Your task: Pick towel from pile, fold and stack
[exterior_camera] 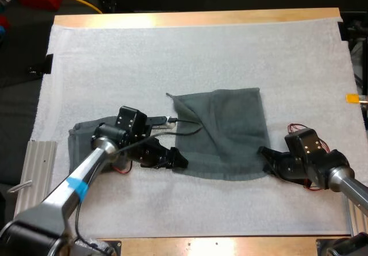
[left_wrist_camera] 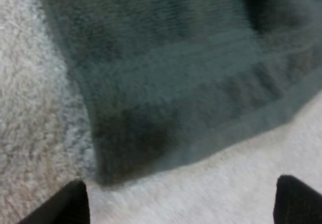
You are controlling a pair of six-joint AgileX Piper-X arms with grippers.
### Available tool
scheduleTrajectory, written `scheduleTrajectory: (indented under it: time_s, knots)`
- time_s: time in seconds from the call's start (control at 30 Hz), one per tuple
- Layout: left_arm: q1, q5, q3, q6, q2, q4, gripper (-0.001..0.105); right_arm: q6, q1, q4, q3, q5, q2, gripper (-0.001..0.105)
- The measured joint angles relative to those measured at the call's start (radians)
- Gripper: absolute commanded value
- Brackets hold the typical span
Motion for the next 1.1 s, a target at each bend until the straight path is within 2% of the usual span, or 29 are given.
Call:
scheduleTrajectory:
  time_s: [0.43, 0.63, 0.77, 0.93, 1.03, 1.1]
  knots:
    - [0.0, 0.025, 0.0, 0.0, 0.122, -0.083, 0.072, 0.0, 0.0, 0.0, 0.0, -0.004, 0.0, 0.0]
    - [0.001, 0.078, -0.005, 0.0, 0.142, -0.083, 0.072, 0.0, 0.0, 0.0, 0.0, -0.004, 0.0, 0.0]
    - [0.0, 0.168, -0.002, 0.0, 0.156, -0.087, 0.072, 0.0, 0.0, 0.0, 0.0, -0.004, 0.0, 0.0]
    - [0.0, 0.189, -0.001, 0.0, 0.156, -0.092, 0.072, 0.0, 0.0, 0.0, 0.0, -0.007, 0.0, 0.0]
    - [0.0, 0.196, -0.001, 0.0, 0.156, -0.091, 0.068, 0.0, 0.0, 0.0, 0.0, -0.007, 0.0, 0.0]
    - [0.0, 0.196, -0.001, 0.0, 0.156, -0.091, 0.06, 0.0, 0.0, 0.0, 0.0, -0.007, 0.0, 0.0]
